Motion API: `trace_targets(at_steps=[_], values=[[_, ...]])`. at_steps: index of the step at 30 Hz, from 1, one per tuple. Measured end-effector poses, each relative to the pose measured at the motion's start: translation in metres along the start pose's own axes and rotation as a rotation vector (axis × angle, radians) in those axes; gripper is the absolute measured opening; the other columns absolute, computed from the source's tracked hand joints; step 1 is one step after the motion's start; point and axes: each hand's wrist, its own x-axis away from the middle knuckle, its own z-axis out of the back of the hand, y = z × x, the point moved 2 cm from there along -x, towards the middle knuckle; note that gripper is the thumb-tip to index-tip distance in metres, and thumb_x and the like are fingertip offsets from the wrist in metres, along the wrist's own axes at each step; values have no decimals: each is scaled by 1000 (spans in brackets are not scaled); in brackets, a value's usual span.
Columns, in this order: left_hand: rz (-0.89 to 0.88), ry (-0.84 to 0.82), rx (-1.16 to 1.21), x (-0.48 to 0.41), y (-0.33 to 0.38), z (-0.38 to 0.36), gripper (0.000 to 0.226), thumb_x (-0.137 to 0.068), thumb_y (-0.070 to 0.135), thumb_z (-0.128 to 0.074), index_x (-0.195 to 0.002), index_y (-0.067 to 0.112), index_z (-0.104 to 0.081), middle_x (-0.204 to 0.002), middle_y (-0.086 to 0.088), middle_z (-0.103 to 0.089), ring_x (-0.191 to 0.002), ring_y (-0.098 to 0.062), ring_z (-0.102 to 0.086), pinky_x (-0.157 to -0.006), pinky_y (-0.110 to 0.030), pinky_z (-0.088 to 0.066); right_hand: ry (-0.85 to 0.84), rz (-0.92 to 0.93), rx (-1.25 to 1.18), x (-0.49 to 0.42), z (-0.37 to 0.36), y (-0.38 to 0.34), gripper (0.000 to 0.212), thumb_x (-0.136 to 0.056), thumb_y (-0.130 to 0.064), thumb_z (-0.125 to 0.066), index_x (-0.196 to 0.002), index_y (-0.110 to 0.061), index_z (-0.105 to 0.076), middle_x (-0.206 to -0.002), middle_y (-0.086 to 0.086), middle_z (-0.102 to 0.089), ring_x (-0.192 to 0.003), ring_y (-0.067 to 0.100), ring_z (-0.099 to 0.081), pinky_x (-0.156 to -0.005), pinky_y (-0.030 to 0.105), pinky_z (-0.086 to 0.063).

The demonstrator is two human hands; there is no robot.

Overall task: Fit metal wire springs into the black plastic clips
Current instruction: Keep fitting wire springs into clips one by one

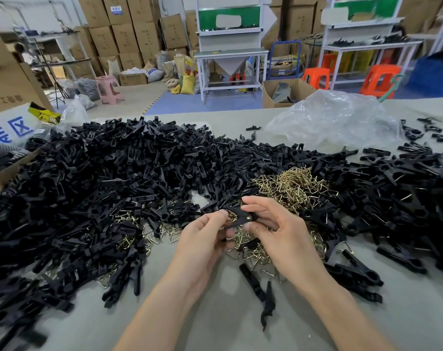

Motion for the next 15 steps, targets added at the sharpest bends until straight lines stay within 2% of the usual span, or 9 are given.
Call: trace_targets(at_steps=[4, 10, 15], values=[[84, -138, 176, 2, -1, -3, 21, -87, 25, -65, -80, 12, -80, -84, -7, -71, -68, -13, -63, -60, -24, -54, -4, -18, -55, -1, 0, 2, 63, -86, 0, -75, -111, -57, -66, -108, -26, -72, -105, -4, -67, -90, 9, -49], [201, -276, 346, 2, -4, -3, 22, -85, 28, -66, -87, 11, -80, -88, -10, -71, -73, -15, -67, -67, -28, -59, -16, -46, -150, -3, 3, 3, 56, -88, -3, -74, -112, -53, -67, -109, -18, -74, -107, 2, -69, -92, 15, -52], [191, -307, 351, 1, -7, -2, 24, -87, 25, -65, -98, 6, -75, -96, -13, -69, -76, -17, -67, -72, -32, -59, -17, -57, -173, -3, 4, 3, 55, -87, -2, -75, -111, -51, -68, -108, -19, -74, -106, 1, -69, -89, 10, -49]])
